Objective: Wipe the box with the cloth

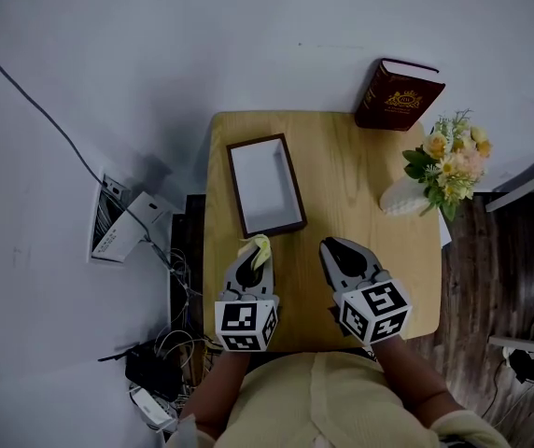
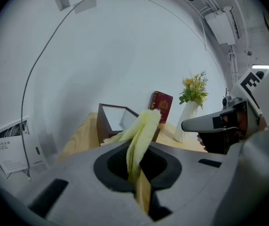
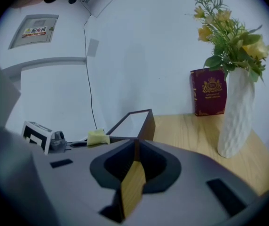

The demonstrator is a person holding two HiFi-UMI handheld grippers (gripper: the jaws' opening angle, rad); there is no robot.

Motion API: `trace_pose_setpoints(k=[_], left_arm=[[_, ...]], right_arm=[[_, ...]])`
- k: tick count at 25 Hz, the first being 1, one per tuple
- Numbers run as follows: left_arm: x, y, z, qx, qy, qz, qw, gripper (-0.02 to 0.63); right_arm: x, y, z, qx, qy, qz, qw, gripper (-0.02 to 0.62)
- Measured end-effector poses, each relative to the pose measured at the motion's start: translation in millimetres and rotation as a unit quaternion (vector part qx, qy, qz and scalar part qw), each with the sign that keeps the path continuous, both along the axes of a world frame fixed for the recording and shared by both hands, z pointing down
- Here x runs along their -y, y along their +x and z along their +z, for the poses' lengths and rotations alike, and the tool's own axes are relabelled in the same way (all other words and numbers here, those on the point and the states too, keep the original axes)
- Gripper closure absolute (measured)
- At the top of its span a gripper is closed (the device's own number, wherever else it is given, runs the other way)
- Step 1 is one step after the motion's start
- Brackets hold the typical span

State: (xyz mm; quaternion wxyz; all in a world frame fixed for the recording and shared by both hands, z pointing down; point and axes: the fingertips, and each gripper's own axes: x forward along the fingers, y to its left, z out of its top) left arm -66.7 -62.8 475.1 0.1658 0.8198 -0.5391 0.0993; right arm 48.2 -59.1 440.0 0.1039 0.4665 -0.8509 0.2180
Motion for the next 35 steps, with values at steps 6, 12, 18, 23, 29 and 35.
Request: trace_pose_setpoints(k=[6,12,18,23,29,35], left_arm=[[8.7,16.3,7.0,-0.006,-0.013,0.023,0.9996,0.578],[16.1,37.7,11.5,-0.011,-0.025,0.053,0.9982,0.577],[20.0,63.7,14.1,-0.012,-0.028,0.086,0.9959,0.577],[20.2,79.9,16.5,-0.006,-0.035,0.112,0.9931,0.577],[18.7,91.9,17.9,0.004,-0.038,0.133,0.9903,0.577],[10.9,96.1,-5.0,-0.007,-0.021,0.146,0.9890,0.577]], right_arm=[[-3.8,6.0,11.2,-0.006,-0.016,0.005,1.000,0.546],[-7.2,11.8,21.6,-0.011,-0.033,0.011,0.999,0.546],[-8.7,20.5,26.8,-0.011,-0.043,0.021,0.999,0.546],[-9.1,27.9,27.6,-0.012,-0.046,0.029,0.998,0.546],[-9.3,34.9,27.9,-0.013,-0.047,0.032,0.998,0.546],[-6.8,37.9,25.7,-0.013,-0.043,0.030,0.999,0.546]])
